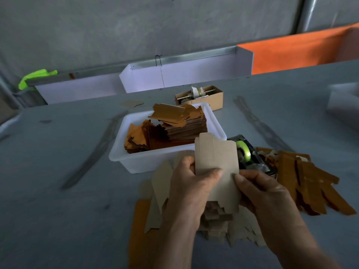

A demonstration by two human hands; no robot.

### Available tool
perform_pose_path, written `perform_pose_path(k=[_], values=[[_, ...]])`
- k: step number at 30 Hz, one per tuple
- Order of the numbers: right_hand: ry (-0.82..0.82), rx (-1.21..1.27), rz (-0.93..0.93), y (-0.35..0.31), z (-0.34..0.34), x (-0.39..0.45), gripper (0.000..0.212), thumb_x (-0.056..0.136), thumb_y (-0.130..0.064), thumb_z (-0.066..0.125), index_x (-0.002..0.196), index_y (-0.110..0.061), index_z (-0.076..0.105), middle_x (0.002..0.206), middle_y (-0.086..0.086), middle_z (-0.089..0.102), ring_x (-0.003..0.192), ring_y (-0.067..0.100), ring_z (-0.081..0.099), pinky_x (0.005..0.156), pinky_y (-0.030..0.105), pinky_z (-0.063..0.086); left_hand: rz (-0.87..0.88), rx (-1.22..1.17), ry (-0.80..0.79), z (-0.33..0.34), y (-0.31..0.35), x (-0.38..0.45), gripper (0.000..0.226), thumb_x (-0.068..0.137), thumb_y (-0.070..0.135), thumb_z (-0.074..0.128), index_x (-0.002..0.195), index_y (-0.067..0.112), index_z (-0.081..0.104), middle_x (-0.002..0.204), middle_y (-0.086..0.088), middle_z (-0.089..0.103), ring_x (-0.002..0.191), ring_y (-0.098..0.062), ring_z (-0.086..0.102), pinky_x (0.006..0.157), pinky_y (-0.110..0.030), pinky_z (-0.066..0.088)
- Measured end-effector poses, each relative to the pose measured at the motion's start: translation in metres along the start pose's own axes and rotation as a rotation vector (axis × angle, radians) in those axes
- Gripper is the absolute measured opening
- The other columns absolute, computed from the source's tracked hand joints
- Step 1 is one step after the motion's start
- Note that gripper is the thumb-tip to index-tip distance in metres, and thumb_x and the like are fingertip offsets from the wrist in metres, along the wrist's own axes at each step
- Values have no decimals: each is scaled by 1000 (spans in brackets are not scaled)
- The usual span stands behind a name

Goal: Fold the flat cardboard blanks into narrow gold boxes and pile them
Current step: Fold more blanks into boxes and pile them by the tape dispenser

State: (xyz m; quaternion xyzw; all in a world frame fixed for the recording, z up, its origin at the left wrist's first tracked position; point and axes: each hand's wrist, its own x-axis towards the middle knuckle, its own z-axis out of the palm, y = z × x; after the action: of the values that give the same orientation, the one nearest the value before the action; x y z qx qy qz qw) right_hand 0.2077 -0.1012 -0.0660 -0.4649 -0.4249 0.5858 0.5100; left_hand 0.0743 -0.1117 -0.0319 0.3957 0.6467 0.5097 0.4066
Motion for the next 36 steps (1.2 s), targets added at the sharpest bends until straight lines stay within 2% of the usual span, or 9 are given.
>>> perform_pose_path(k=[6,12,17,22,27,29,31,34,36], values=[[91,-281,-214,-1,2,-5,11,83,-17,65,79,-27,66,74,-21,66,65,-6,59,48,9,45,-7,-46,-23,0,-5,3,20,75,20,79,77,31,62,66,26,67,63,14,60,44,-2,39],[101,-465,-437,-7,13,-17,22,78,-24,68,90,-39,59,77,-17,64,69,1,62,57,12,51,-11,-62,-14,2,-5,2,17,78,23,76,73,32,63,66,31,65,63,9,61,45,-4,39],[-33,-422,-413,-10,25,-23,30,76,-53,49,104,-46,57,82,-6,66,73,10,66,64,30,57,-53,-33,-24,5,0,-4,13,82,24,69,74,35,70,71,5,72,66,-12,70,63,-35,60],[-14,-610,-446,-6,26,-18,33,90,-17,56,120,-29,62,96,-6,62,81,9,64,70,30,57,-77,-20,-132,0,2,-5,34,89,50,56,85,20,70,83,-3,71,82,-17,69,76,-41,56],[24,-460,-312,-11,22,-16,24,84,-23,62,105,-35,62,84,-8,67,72,4,66,57,17,53,-13,17,-183,-7,4,-4,21,93,28,59,79,35,75,81,6,74,79,-10,70,77,-35,57],[111,-469,-254,-13,14,-12,33,77,-41,62,109,-31,62,89,-9,65,80,7,63,67,24,54,-30,0,-236,-11,6,-3,24,91,25,60,77,38,75,83,12,75,81,-3,69,78,-26,54],[25,-359,-118,-19,9,-7,47,67,-54,55,107,-30,63,88,-6,68,85,11,64,74,29,52,-47,7,-302,-14,7,-3,14,89,27,61,92,31,74,94,8,75,97,-11,67,92,-36,50],[-173,-115,63,-25,7,-4,40,66,-46,58,98,-24,69,88,-1,73,87,17,69,86,38,51,-41,13,-355,-17,10,-4,16,88,23,63,102,26,70,99,4,74,102,-17,67,99,-45,47],[-167,-105,67,-24,6,0,34,67,-39,60,92,-18,70,87,5,73,87,20,69,90,43,51,-25,33,-339,-16,9,-4,14,86,20,66,99,26,69,96,4,75,98,-15,68,96,-42,50]])
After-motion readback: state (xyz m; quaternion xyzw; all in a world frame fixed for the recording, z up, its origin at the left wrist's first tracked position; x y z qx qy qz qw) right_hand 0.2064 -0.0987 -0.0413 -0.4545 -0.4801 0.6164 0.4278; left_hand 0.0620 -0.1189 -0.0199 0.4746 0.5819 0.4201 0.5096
